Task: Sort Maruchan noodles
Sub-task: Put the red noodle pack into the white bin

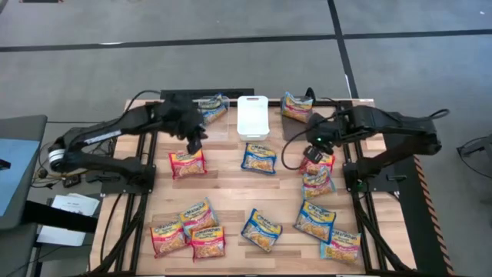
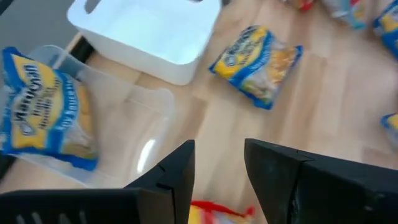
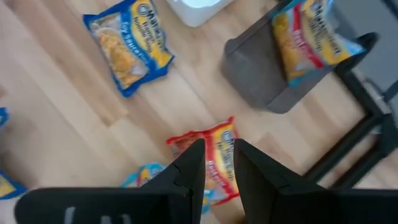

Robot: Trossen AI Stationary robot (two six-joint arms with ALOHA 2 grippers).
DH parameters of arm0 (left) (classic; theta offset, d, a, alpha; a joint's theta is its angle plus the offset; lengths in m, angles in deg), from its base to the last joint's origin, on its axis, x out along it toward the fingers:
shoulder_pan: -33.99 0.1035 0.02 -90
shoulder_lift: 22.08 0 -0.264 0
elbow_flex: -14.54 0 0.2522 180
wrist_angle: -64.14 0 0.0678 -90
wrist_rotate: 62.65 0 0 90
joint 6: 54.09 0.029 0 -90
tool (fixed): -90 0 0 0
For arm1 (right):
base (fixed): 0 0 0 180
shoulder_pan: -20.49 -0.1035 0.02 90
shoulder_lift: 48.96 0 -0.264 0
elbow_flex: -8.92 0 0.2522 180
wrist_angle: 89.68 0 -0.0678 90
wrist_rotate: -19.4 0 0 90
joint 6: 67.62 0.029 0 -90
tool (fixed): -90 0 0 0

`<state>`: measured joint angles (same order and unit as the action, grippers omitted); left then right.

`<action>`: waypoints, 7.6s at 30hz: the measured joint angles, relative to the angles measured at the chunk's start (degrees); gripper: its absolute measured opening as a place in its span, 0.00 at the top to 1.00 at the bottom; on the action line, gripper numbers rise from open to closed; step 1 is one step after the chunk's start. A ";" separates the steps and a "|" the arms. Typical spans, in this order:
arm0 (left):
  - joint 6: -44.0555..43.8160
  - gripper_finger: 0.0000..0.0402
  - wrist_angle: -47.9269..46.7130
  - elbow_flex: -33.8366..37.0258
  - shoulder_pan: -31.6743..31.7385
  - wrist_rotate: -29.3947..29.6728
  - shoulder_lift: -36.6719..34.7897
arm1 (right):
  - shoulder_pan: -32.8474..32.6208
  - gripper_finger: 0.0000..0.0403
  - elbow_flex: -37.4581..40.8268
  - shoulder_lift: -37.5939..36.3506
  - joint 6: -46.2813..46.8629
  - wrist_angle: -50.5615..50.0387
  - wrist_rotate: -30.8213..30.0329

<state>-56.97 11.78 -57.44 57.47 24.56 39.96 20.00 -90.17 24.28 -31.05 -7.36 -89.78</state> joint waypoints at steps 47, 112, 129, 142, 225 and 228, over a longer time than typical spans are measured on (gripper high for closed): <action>-10.16 0.69 5.79 7.59 -18.92 0.63 -6.40 | -7.70 0.49 11.07 14.27 -10.31 33.66 2.62; -9.88 0.69 4.64 7.65 -18.88 1.91 -5.16 | 19.06 0.57 40.78 13.35 -8.30 25.93 20.43; -8.87 0.69 4.64 7.65 -18.88 2.41 -5.14 | 17.65 0.99 39.63 13.83 -5.94 25.80 20.36; -8.76 0.69 4.64 7.65 -18.88 5.09 -5.16 | 7.77 0.99 32.03 13.97 -0.38 22.36 14.46; -50.42 0.54 46.50 7.60 3.53 -33.48 13.35 | 0.26 0.89 4.45 13.66 -28.03 35.85 2.57; -47.94 0.54 46.12 7.61 3.50 -33.71 11.99 | 0.26 0.82 4.45 13.66 -28.00 34.06 3.58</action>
<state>-104.90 57.90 -49.83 60.97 -9.15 51.95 20.26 -85.73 37.94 -59.05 26.70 -86.20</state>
